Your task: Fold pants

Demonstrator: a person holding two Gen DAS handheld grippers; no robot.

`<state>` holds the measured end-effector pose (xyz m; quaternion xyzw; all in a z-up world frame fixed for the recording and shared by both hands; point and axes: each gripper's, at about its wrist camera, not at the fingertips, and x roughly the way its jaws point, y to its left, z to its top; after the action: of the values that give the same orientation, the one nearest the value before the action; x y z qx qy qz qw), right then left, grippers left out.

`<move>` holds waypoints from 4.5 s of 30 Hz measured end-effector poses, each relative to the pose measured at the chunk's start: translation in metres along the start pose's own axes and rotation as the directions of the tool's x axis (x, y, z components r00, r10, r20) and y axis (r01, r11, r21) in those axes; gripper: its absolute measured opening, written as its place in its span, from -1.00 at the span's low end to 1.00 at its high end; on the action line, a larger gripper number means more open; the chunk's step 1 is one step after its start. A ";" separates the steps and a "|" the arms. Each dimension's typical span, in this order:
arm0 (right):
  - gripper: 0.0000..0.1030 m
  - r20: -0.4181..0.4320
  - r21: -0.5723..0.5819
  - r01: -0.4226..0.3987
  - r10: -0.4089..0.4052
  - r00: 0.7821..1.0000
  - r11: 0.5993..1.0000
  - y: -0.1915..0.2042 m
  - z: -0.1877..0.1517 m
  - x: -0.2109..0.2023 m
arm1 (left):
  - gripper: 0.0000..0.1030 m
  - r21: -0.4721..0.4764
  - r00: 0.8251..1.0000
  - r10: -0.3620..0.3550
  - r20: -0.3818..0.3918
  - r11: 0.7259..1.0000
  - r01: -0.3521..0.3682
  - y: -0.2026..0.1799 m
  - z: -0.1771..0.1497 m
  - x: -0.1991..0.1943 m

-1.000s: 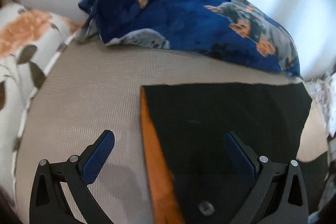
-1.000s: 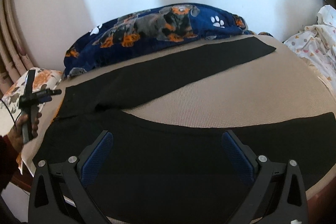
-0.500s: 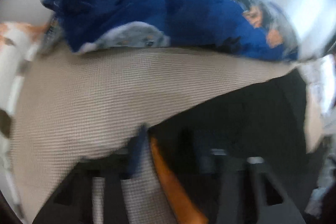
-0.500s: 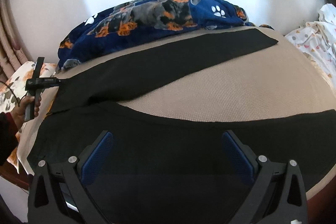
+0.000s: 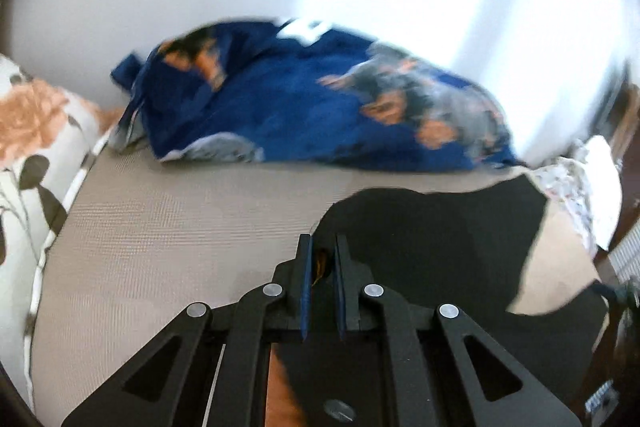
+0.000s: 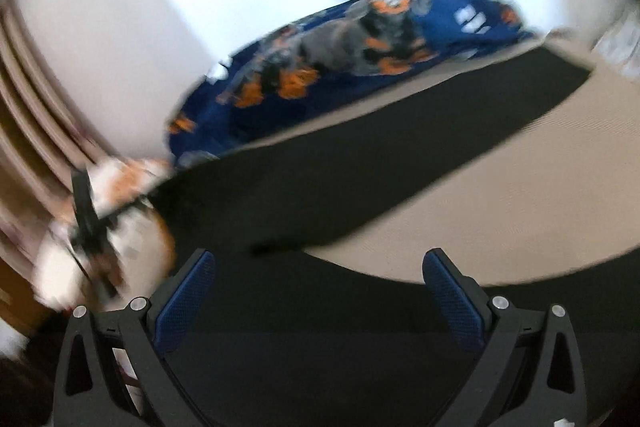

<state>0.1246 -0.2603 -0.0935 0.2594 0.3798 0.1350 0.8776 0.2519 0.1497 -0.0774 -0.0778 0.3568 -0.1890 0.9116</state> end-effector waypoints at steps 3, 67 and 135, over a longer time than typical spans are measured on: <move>1.00 -0.016 0.110 -0.125 0.128 0.992 0.986 0.000 0.025 0.025 | -0.81 0.040 0.999 -0.022 0.048 0.999 0.020 -0.031 -0.019 -0.035; -0.88 -0.330 0.385 -0.073 0.212 0.920 0.920 -0.058 -0.153 0.011 | -0.72 -0.084 0.974 0.205 -0.097 0.973 -0.214 -0.058 -0.151 -0.173; -0.94 0.152 0.688 0.220 -0.434 0.888 0.692 -0.315 -0.070 -0.208 | -0.68 -0.088 0.943 -0.045 -0.329 0.996 0.017 -0.123 -0.199 -0.059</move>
<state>-0.0547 -0.5866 -0.1856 0.4935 0.3040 -0.2081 0.7878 0.0411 0.0591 -0.1523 -0.0887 0.5110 -0.1985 0.8316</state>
